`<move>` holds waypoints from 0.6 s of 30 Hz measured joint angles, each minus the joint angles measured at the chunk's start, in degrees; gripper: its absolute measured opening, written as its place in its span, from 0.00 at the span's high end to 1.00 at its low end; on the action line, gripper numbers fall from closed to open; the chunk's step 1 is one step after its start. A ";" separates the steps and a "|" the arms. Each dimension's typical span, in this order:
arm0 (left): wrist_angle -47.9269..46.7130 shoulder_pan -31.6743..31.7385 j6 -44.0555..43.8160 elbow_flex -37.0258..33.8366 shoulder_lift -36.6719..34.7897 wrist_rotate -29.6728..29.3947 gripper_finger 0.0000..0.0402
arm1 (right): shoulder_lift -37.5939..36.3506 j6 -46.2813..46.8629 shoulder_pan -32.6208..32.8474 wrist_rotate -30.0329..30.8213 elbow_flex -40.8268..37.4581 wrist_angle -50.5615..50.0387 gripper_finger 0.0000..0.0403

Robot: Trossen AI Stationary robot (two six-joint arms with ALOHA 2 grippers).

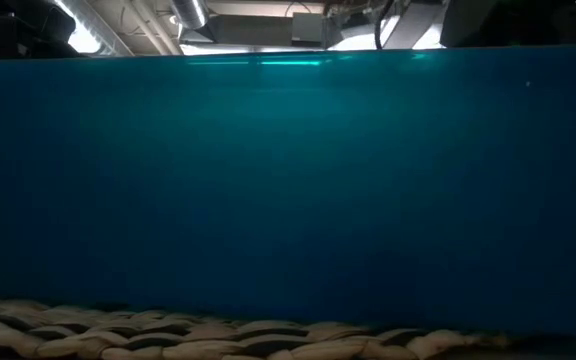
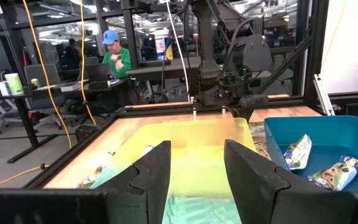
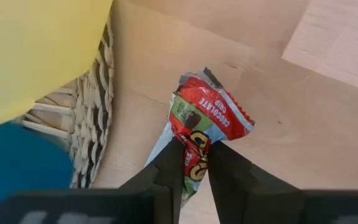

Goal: Pick and place Granola Bars by type
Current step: Put the red granola bar into the yellow bin

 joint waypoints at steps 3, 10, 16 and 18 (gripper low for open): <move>0.01 -0.01 -0.01 0.01 -0.01 0.00 0.64 | 0.00 0.00 0.00 -0.03 0.00 -0.02 0.83; 0.00 -0.01 -0.01 0.01 0.00 0.00 0.64 | 0.00 -0.07 0.00 -1.93 0.00 -0.01 0.83; 0.00 0.00 0.00 0.00 0.01 0.00 0.64 | -1.45 -0.06 0.02 -2.09 0.00 -0.08 0.83; -0.01 0.00 0.00 0.00 0.00 0.00 0.64 | -2.78 -0.06 0.02 -2.08 0.00 -0.50 0.83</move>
